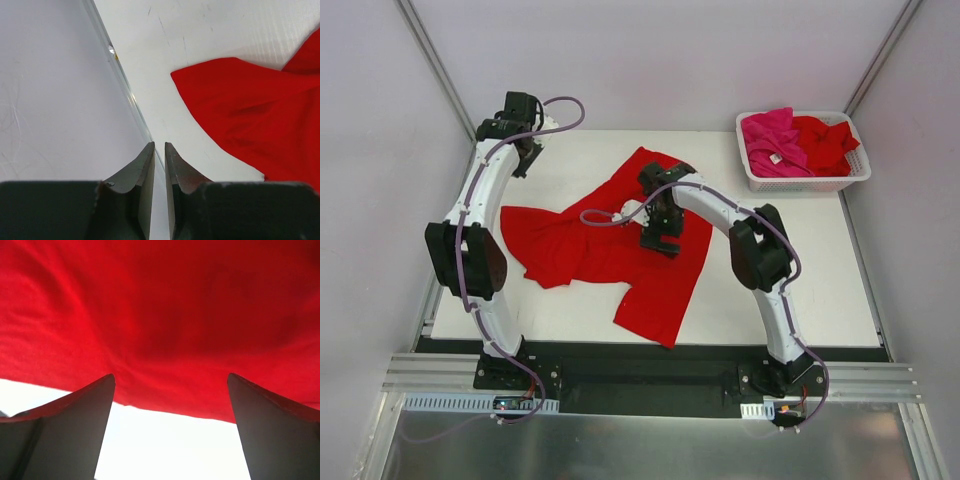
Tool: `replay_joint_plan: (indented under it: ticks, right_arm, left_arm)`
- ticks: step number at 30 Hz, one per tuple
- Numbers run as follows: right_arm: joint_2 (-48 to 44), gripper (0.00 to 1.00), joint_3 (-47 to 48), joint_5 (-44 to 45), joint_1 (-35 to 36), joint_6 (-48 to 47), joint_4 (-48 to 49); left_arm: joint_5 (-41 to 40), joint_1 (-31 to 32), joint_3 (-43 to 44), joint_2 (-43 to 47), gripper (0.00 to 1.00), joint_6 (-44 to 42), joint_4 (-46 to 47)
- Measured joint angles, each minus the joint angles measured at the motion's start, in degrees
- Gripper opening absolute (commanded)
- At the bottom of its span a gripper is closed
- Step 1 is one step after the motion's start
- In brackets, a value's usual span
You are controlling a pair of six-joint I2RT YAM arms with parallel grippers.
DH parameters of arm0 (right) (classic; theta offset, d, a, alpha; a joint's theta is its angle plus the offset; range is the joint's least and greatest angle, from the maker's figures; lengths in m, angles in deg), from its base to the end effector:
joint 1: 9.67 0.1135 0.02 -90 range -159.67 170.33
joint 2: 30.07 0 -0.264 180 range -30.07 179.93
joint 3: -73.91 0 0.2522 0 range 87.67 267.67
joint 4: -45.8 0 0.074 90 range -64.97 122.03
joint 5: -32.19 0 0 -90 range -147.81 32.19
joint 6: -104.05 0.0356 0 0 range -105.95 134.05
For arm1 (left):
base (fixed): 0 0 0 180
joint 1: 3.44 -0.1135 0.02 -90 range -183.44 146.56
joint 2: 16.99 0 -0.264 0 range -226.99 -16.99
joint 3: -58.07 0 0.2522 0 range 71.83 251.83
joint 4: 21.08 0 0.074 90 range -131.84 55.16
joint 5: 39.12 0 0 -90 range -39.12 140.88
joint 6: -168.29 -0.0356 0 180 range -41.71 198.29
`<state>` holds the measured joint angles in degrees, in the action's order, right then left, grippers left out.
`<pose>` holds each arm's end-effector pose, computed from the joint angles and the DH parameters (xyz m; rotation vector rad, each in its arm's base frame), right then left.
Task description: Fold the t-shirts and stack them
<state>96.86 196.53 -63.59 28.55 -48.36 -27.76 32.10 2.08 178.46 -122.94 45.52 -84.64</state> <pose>0.3538 0.2831 0.1986 -2.2514 1.8479 0.0789 0.4065 -0.0278 0.3488 0.6623 2.3693 0.6102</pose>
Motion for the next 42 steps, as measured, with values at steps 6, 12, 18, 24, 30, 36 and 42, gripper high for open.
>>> replay_joint_plan:
  ticks: [6, 12, 18, 24, 30, 36, 42]
  right_arm:
    - [0.2, 0.99, -3.4, -0.7, -0.2, -1.7, -4.7]
    - [0.1, 0.99, -7.6, -1.8, -1.7, -3.9, -11.2]
    - [-3.5, 0.97, -16.4, -1.6, -3.6, -5.8, -13.6]
    - [-4.1, 0.96, -15.4, -2.3, -4.8, -4.7, -16.0]
    - [-5.7, 0.96, 2.0, -2.4, -3.8, -2.5, -14.3]
    - [-7.1, 0.96, 0.1, -4.9, -3.5, 0.5, -11.1]
    - [0.3, 0.96, -7.2, -5.8, -2.8, 3.0, -7.1]
  left_arm:
    - [1.9, -0.3, 0.6, 0.0, 0.16, 0.7, -0.3]
    - [3.8, 0.2, 8.3, -0.6, 0.17, 1.5, -0.7]
    - [6.3, 3.4, 16.4, -3.9, 0.17, 1.8, -0.2]
    - [8.7, 6.2, 18.3, -7.8, 0.17, 2.3, -0.3]
    - [9.4, 7.2, 18.2, -8.3, 0.17, 2.5, -0.3]
    - [10.4, 7.8, 18.4, -8.3, 0.17, 3.6, -0.3]
    - [13.7, 11.4, 24.7, -13.1, 0.17, 1.9, -0.7]
